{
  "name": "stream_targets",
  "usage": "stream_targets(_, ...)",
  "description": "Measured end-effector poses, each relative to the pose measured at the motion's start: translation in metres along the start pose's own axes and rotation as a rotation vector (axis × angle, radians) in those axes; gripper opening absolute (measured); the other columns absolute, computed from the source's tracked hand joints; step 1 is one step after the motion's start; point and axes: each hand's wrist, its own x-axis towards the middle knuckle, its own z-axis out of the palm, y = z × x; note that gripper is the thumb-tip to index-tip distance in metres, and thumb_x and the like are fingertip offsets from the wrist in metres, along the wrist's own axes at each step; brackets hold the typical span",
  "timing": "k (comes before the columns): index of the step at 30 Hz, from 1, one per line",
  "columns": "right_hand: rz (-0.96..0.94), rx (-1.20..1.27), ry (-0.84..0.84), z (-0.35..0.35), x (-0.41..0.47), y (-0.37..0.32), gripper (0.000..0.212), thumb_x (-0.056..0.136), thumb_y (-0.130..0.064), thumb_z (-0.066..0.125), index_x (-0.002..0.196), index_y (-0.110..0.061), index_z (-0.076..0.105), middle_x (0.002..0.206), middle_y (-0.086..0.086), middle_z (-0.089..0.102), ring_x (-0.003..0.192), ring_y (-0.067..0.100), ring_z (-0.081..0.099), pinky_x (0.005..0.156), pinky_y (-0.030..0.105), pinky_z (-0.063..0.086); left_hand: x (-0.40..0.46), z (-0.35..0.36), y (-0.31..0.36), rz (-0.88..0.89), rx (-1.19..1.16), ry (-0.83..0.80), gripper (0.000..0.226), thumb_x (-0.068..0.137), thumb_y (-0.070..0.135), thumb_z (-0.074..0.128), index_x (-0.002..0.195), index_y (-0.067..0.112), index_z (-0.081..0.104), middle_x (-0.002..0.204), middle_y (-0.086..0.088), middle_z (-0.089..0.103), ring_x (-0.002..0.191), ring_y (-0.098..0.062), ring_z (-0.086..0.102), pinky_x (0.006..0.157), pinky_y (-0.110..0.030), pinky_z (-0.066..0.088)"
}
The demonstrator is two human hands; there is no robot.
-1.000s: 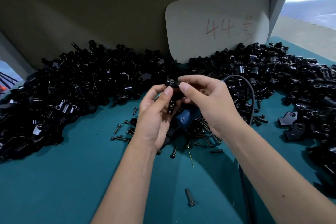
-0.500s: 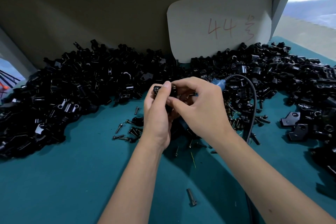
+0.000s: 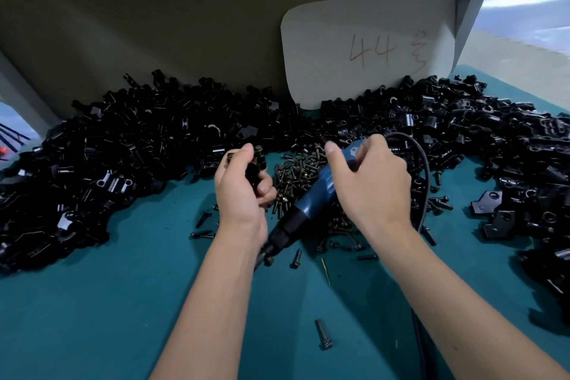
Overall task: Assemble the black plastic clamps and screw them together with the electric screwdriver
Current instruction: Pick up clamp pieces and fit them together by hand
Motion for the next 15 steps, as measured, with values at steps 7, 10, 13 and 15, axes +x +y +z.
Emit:
stream_targets(7, 0.046, -0.153, -0.154, 0.014, -0.005, 0.002, 0.084, 0.073, -0.074, 0.078, 0.107, -0.020, 0.023, 0.079, -0.004, 0.048, 0.066, 0.021, 0.050, 0.061, 0.033, 0.042, -0.007, 0.006, -0.014, -0.023, 0.139, -0.044, 0.035, 0.099, 0.018, 0.060, 0.066, 0.025, 0.049, 0.063, 0.000, 0.042, 0.045, -0.010, 0.034, 0.037, -0.019, 0.021)
stream_targets(10, 0.112, -0.058, -0.152, 0.016, -0.001, 0.005, 0.081, 0.073, -0.063, 0.083, 0.106, -0.023, 0.022, 0.080, -0.006, 0.051, 0.061, 0.010, 0.051, 0.052, 0.030, 0.042, -0.010, 0.009, -0.015, -0.026, 0.146, -0.080, 0.037, 0.096, 0.020, 0.061, 0.062, 0.028, 0.050, 0.062, 0.003, 0.043, 0.046, -0.009, 0.032, 0.037, -0.020, 0.021)
stream_targets(13, 0.208, 0.245, -0.165, 0.015, 0.000, 0.009, 0.072, 0.075, -0.047, 0.087, 0.110, -0.024, 0.028, 0.090, 0.006, 0.067, 0.068, 0.024, 0.069, 0.060, 0.044, 0.058, -0.007, 0.005, -0.012, -0.134, 0.072, -0.039, 0.024, 0.098, 0.021, 0.061, 0.076, 0.021, 0.052, 0.063, 0.001, 0.044, 0.045, -0.009, 0.029, 0.036, -0.019, 0.019)
stream_targets(15, 0.211, 0.566, -0.126, 0.011, 0.000, 0.008, 0.067, 0.076, -0.035, 0.089, 0.111, -0.026, 0.033, 0.088, 0.006, 0.075, 0.071, 0.020, 0.070, 0.063, 0.036, 0.059, -0.004, 0.001, -0.009, -0.203, 0.063, -0.063, 0.022, 0.098, 0.026, 0.060, 0.084, 0.015, 0.047, 0.064, 0.000, 0.043, 0.044, -0.009, 0.027, 0.036, -0.020, 0.017)
